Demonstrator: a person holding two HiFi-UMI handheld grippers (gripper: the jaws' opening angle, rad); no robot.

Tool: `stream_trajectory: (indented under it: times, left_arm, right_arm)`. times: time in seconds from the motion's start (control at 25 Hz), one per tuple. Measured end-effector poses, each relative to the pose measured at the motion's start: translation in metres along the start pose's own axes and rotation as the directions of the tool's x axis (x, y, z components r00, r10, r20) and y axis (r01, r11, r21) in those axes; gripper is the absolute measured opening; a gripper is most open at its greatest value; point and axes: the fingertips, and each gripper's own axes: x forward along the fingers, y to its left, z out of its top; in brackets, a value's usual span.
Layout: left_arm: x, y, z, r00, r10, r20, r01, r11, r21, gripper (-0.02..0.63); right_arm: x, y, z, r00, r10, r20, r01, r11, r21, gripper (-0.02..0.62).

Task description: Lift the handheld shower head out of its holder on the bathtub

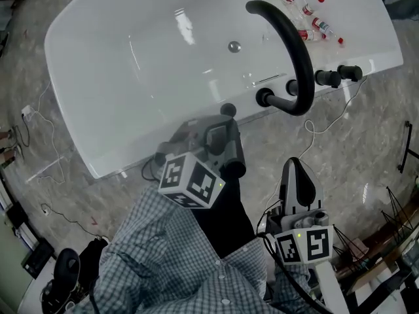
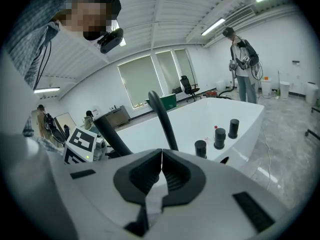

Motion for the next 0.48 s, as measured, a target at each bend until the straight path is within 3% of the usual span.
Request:
stream_trajectory:
  times: [0.48]
  left_arm:
    - [-0.049, 0.018, 0.029, 1.000, 0.014, -0.002, -0.014, 0.999, -0.038, 0.132]
  right_arm:
    - [-0.018, 0.017, 0.054, 0.998, -0.006, 0.063, 0.008, 0.999, -0.034, 0.017]
